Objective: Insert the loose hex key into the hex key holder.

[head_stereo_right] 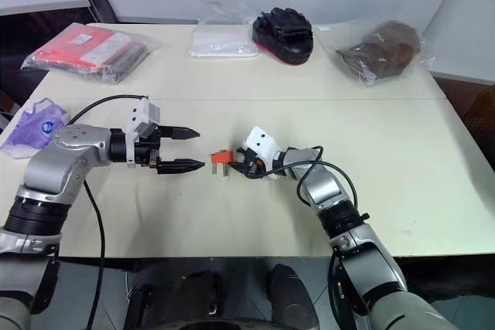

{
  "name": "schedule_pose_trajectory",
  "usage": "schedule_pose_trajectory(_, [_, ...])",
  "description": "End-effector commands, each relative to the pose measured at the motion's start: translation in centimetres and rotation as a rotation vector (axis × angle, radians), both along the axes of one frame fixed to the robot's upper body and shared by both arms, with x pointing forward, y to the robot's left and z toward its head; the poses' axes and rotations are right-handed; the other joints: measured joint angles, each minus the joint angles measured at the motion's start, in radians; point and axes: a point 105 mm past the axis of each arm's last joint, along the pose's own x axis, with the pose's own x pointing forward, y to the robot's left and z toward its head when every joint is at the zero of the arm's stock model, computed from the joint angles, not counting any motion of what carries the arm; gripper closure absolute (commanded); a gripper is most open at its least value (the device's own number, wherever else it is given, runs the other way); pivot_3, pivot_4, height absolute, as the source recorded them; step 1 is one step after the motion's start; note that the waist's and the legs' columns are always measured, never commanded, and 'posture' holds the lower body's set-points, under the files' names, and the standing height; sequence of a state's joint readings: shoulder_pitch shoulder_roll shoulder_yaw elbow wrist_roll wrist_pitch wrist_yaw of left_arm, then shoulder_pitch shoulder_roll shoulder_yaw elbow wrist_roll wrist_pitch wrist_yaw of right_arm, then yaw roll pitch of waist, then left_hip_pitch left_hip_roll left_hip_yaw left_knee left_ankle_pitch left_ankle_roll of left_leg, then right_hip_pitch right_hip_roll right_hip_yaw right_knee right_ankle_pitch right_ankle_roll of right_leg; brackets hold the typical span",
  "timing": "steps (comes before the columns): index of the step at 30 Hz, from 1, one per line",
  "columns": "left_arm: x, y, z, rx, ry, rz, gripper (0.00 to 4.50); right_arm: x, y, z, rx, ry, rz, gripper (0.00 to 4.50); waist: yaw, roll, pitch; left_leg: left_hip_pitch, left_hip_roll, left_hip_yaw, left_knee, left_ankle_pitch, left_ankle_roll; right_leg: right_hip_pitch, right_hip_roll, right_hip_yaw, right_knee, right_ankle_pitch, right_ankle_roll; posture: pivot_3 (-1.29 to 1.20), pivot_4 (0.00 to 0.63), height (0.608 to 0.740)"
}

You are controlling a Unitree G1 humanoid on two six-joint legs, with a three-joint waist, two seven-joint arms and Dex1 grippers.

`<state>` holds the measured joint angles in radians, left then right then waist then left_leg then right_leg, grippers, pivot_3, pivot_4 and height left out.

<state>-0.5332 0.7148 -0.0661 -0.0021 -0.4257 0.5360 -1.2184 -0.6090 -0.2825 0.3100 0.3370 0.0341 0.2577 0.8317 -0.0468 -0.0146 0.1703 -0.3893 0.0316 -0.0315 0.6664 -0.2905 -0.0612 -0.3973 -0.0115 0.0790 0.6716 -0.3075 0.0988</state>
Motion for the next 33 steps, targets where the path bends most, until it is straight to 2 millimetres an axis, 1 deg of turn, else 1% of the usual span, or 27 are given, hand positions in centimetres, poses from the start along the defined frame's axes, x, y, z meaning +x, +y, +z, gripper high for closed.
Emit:
schedule_pose_trajectory(1, [-0.2,-0.2,1.1,-0.001,-0.041,-0.016,0.0,0.1,0.3,0.0,-0.018,-0.031,0.014,1.39,0.0,0.0,0.0,0.0,0.0,0.0,0.0,0.0,0.0,0.0,0.0,0.0,0.0,0.0,0.0,0.0,0.15,0.74])
schedule_pose_trajectory(2, [-0.2,-0.2,1.1,-0.002,-0.041,-0.016,0.0,0.2,0.3,0.0,-0.017,-0.032,0.009,1.01,0.0,0.0,0.0,0.0,0.0,0.0,0.0,0.0,0.0,0.0,0.0,0.0,0.0,0.0,0.0,0.0,0.15,0.74])
schedule_pose_trajectory(3, [-0.2,-0.2,1.1,-0.002,-0.041,-0.015,0.0,0.3,0.3,-0.1,-0.02,-0.029,0.003,0.47,0.0,0.0,0.0,0.0,0.0,0.0,0.0,0.0,0.0,0.0,0.0,0.0,0.0,0.0,0.0,0.0,0.15,0.74])
schedule_pose_trajectory(4, [-0.2,-0.2,1.1,-0.004,-0.04,-0.014,0.0,0.3,0.3,-0.2,-0.021,-0.025,-0.001,0.03,0.0,0.0,0.0,0.0,0.0,0.0,0.0,0.0,0.0,0.0,0.0,0.0,0.0,0.0,0.0,0.0,0.15,0.74])
schedule_pose_trajectory(9, [-0.2,-0.1,1.1,-0.004,-0.039,-0.011,0.0,-0.1,1.0,-0.7,-0.023,0.002,0.025,0.03,-0.005,0.0,0.0,0.0,0.0,0.0,-0.001,0.0,0.0,-0.001,0.0,0.0,0.0,0.0,0.0,0.0,0.15,0.74])
schedule_pose_trajectory(15, [-0.2,-0.2,1.1,-0.004,-0.036,-0.016,0.0,-0.9,2.9,-1.2,-0.02,0.028,0.071,0.03,-0.022,0.0,0.0,0.0,0.0,0.0,-0.001,0.0,0.0,-0.001,0.0,0.0,0.0,0.0,0.0,0.0,0.15,0.74])
schedule_pose_trajectory(18, [-0.2,-0.1,1.1,-0.003,-0.035,-0.015,0.0,-0.9,3.7,-1.3,-0.013,0.033,0.078,0.03,-0.027,0.0,0.0,0.0,0.001,0.0,-0.001,0.0,0.0,-0.002,0.0,0.0,0.002,0.0,0.0,0.0,0.15,0.74])
schedule_pose_trajectory(28, [-0.2,0.5,0.9,0.007,-0.021,0.001,0.0,-0.3,4.2,-1.6,-0.025,0.021,0.095,0.03,-0.027,0.0,0.0,0.001,0.001,0.0,-0.002,0.0,0.0,-0.002,0.0,0.001,0.003,0.0,0.0,0.0,0.15,0.74])
schedule_pose_trajectory(31, [-0.2,0.5,0.9,0.007,-0.022,0.004,0.0,-0.3,4.2,-1.7,-0.026,0.024,0.104,0.85,-0.027,0.0,0.0,0.001,0.001,0.0,-0.002,0.0,0.0,-0.002,0.0,0.001,0.004,0.0,0.0,0.0,0.15,0.74])
schedule_pose_trajectory(33, [-0.2,0.5,0.9,0.007,-0.023,0.005,0.0,-0.3,4.1,-1.8,-0.028,0.025,0.109,1.82,-0.027,0.0,0.0,0.002,0.001,0.0,-0.002,0.0,0.0,-0.002,0.0,0.001,0.004,0.0,0.0,0.0,0.15,0.74])
